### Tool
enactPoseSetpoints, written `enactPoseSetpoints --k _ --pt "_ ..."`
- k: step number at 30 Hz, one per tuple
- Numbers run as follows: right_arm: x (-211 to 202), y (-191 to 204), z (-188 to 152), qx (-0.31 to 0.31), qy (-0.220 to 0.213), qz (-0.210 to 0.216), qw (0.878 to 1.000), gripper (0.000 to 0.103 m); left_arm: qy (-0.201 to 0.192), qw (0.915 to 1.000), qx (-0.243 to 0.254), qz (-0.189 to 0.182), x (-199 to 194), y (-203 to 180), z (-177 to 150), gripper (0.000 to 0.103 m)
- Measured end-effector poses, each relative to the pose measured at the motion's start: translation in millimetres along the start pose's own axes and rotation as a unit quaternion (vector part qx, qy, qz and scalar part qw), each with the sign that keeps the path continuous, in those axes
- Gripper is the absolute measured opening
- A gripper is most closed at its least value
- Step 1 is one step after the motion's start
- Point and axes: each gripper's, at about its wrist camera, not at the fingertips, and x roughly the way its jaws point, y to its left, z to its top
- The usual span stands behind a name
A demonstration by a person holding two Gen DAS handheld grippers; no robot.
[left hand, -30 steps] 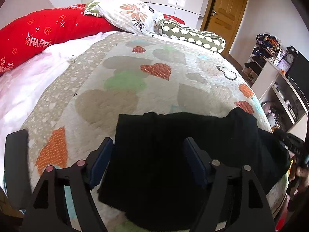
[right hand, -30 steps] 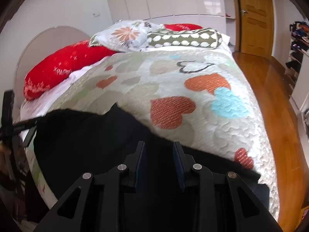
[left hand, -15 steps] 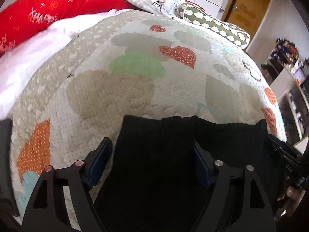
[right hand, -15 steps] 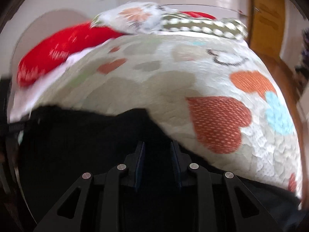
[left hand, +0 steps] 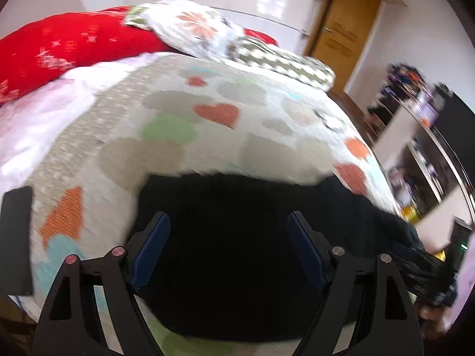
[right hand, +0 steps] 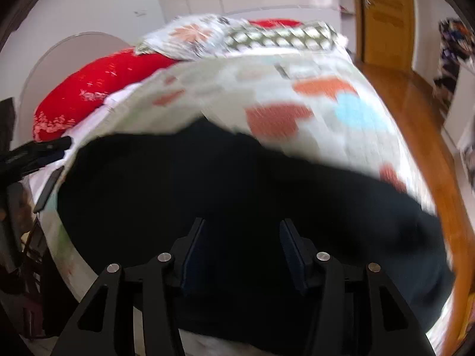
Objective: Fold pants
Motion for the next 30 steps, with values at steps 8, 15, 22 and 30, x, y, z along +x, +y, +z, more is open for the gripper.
enactPoseSetpoints --k 8,15,22,30 --pt "-82 -54 -15 0.064 -0.073 -0.016 0.995 0.067 0.085 0.9914 0.099 -0.008 53 -67 -39 0.081" --pt "-94 -124 -42 0.151 -0.052 -0.096 0.982 0.066 0.056 0.9863 0.139 -0.069 44 -125 -16 0.081" --pt "-86 -119 -9 0.114 -0.095 -0.057 0.987 0.008 0.066 0.9751 0.189 -0.097 55 -188 -13 0.081" --pt "-78 -152 -27 0.182 -0.049 -0.060 0.980 0.045 0.083 0.9700 0.201 -0.108 78 -230 -20 0.081"
